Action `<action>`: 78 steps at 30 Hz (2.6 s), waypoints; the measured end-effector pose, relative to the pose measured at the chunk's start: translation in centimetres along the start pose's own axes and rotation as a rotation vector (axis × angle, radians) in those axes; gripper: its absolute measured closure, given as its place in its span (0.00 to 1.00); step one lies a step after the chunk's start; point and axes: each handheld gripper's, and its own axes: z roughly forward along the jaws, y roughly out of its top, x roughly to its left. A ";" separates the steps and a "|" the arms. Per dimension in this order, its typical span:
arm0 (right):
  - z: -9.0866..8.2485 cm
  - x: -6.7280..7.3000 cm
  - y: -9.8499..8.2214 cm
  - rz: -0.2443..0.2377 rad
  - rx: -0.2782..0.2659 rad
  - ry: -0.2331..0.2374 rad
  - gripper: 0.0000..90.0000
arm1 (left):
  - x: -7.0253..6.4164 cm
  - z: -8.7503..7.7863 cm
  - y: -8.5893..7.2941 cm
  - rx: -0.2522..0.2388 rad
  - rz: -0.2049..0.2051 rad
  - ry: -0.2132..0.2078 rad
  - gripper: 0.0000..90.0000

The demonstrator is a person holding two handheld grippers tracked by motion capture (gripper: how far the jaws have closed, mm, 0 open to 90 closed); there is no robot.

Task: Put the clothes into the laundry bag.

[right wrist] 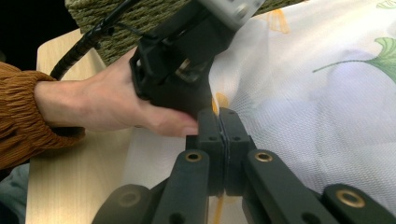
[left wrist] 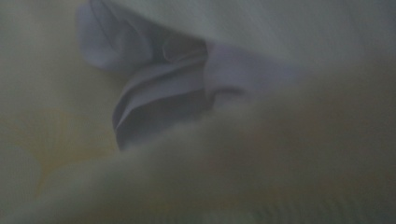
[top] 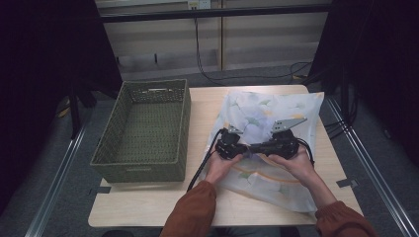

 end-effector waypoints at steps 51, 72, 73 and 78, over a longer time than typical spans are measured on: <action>-0.3 -0.1 -0.6 0.022 -0.001 -0.004 0.99 | 0.9 -19.9 -4.8 -0.222 0.030 -0.048 0.32; 1.8 0.4 -2.0 -0.006 0.114 0.014 0.98 | 1.6 -23.0 -7.3 -0.322 -0.048 -0.009 0.29; 2.1 0.4 -2.2 -0.002 0.121 0.017 0.98 | 1.6 -23.0 -7.3 -0.320 -0.047 -0.004 0.28; 2.9 0.4 -2.7 -0.006 0.162 0.024 0.98 | 1.5 -22.9 -7.2 -0.320 -0.037 -0.013 0.28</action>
